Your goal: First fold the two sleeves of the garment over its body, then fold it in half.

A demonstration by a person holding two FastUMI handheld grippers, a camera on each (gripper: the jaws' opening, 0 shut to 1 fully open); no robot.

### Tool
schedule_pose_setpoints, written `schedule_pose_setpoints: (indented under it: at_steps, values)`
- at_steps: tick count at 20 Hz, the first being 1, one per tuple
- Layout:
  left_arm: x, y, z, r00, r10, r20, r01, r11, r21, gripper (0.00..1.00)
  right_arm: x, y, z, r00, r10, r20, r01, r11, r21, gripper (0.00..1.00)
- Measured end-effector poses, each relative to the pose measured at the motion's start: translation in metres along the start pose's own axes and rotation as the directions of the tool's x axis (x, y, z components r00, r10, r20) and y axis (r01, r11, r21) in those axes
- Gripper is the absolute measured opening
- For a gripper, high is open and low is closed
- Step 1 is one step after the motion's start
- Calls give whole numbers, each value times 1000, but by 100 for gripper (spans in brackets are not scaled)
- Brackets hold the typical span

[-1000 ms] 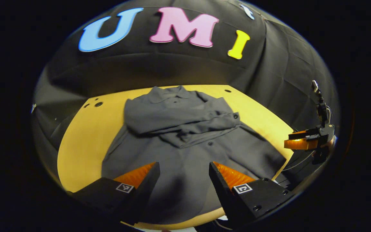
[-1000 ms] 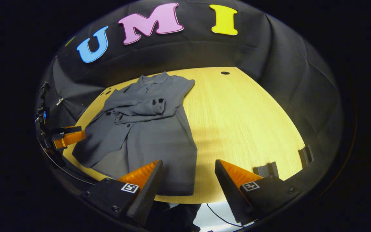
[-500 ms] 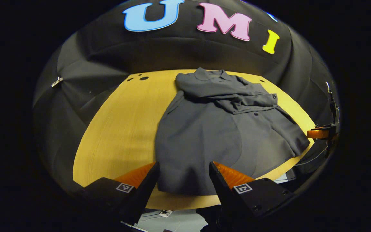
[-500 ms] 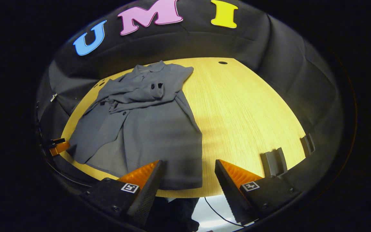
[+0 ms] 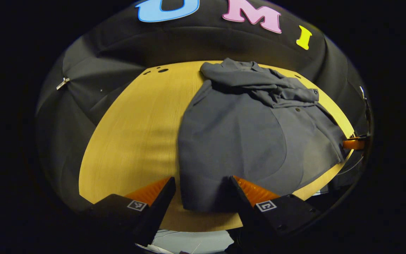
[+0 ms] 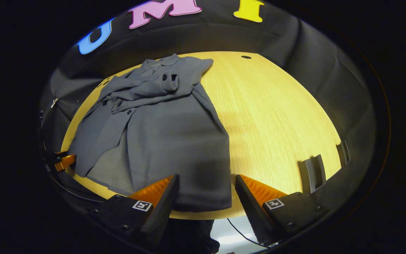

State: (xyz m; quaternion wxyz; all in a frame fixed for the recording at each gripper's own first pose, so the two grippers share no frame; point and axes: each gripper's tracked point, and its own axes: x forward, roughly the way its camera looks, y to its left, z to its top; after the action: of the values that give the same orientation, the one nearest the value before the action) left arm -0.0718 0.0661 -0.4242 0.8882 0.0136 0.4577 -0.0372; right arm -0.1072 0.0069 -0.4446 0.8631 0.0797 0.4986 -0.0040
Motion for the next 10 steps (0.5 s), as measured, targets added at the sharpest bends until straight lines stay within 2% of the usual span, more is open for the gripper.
schedule_pose_setpoints:
  at_steps: [2, 4, 5, 6, 7, 9, 10]
  values:
    - [-2, 0, -1, 1000, -11, -9, 11, 1000, -28, 96, 2, 0, 1, 1000, -10, 3, 10, 999, -38, 98]
    - [-2, -1, -2, 1000, -7, 6, 7, 1000, -19, 97, 2, 3, 1, 1000, -13, 6, 13, 1000, -24, 97]
    - [-2, -7, -2, 999, -33, 11, 33, 999, 6, 97, 4, 6, 2, 1000, -9, 5, 9, 1000, -21, 97]
    - [-1, -17, -1, 997, -70, 15, 70, 996, 55, 92, 4, 13, 3, 1000, 10, 8, -10, 999, -35, 75]
    - [1, -28, -1, 993, -117, 16, 115, 987, 108, 65, 6, 24, 3, 998, 58, 1, -58, 996, -62, 53]
    - [5, -31, 4, 995, -104, -3, 104, 984, 146, 11, 6, 27, 3, 997, 70, -20, -72, 991, -109, 8]
    - [7, -30, 4, 995, -99, -19, 101, 986, 130, 8, 5, 27, 4, 997, 76, -24, -78, 991, -110, 7]
